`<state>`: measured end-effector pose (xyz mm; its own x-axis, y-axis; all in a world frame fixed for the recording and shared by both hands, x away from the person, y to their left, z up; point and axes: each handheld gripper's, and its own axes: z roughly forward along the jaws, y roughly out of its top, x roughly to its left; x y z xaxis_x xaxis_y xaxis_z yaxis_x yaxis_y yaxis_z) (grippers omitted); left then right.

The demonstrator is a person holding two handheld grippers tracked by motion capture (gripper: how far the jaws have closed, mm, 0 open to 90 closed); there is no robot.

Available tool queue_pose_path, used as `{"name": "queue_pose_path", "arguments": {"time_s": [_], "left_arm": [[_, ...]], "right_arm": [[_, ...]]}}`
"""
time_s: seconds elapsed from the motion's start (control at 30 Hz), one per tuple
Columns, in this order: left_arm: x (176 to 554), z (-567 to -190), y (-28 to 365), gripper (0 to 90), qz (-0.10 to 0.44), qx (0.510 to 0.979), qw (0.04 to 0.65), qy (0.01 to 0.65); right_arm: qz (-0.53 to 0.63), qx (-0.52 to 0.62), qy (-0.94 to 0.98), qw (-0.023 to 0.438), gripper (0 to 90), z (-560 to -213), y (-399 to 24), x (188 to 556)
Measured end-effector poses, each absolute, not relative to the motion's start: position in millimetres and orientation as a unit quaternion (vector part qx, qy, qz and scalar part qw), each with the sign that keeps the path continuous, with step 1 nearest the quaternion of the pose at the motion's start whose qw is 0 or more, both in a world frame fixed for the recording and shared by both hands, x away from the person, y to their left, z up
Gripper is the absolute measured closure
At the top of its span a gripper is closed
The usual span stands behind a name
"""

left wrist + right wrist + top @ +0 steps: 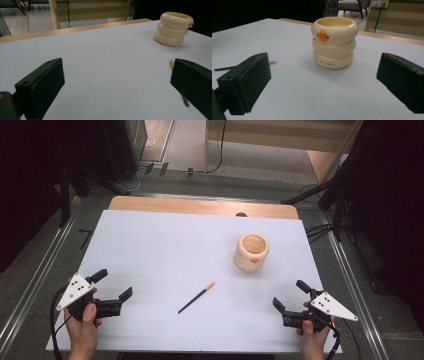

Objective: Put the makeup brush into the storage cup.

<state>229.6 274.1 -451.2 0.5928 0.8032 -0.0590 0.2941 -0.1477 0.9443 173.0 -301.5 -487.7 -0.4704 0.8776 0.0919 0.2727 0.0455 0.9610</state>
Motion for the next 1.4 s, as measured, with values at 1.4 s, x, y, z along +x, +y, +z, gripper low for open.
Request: {"name": "queue_pose_path", "arguments": {"time_s": [1.4], "left_arm": [[263, -416, 205, 0.0, 0.190, 0.782, 0.491, 0.333]], "right_arm": [[0.542, 0.430, 0.670, 0.270, 0.0, -488, -302, 175]]}}
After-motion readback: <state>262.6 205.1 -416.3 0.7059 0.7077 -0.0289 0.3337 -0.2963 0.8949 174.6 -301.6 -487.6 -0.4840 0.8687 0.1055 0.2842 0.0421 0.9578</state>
